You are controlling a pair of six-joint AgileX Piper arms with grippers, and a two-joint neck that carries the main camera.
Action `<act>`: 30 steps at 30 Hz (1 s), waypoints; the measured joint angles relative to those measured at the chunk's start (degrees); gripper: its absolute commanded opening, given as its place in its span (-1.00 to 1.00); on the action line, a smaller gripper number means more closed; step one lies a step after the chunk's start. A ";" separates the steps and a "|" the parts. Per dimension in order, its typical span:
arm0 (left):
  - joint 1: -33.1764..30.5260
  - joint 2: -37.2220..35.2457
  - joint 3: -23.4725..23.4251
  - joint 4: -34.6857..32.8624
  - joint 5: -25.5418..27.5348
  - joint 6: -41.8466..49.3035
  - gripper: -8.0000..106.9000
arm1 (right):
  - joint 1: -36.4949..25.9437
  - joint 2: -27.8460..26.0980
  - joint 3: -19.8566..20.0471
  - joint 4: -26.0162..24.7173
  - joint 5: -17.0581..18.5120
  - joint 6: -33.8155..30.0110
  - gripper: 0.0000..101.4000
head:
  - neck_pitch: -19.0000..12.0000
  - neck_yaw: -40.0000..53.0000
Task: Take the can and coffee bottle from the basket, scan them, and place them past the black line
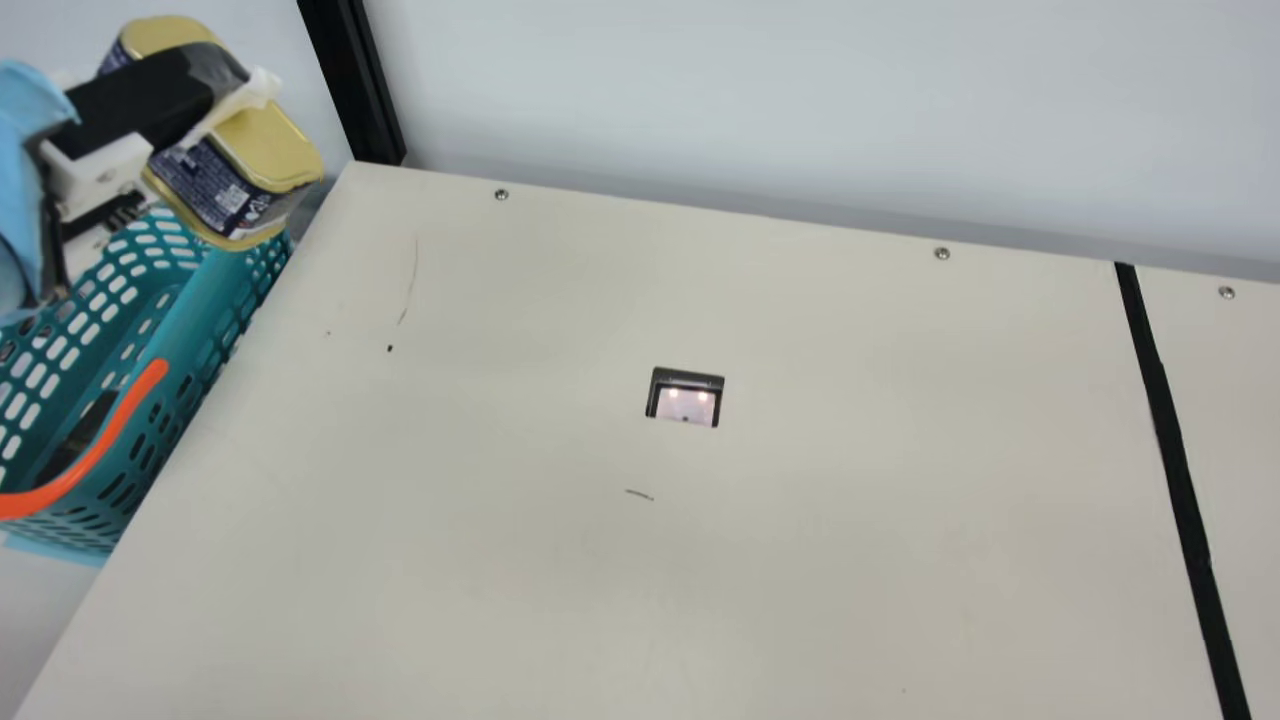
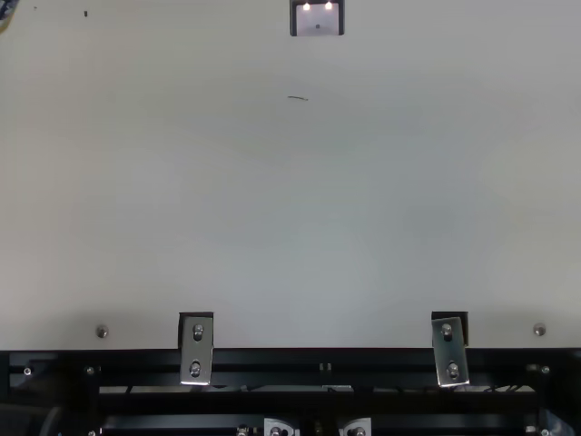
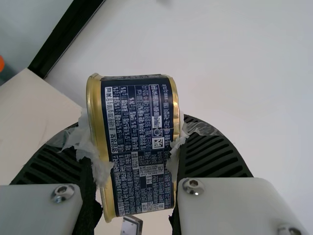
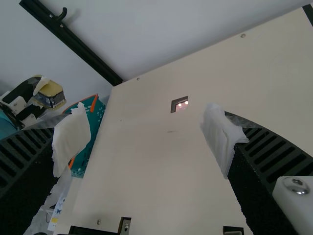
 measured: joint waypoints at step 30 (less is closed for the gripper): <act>-28.90 24.40 11.22 -1.93 -41.66 12.39 -0.68 | 0.00 0.00 0.00 0.01 0.00 0.00 1.00 | 0.00 0.00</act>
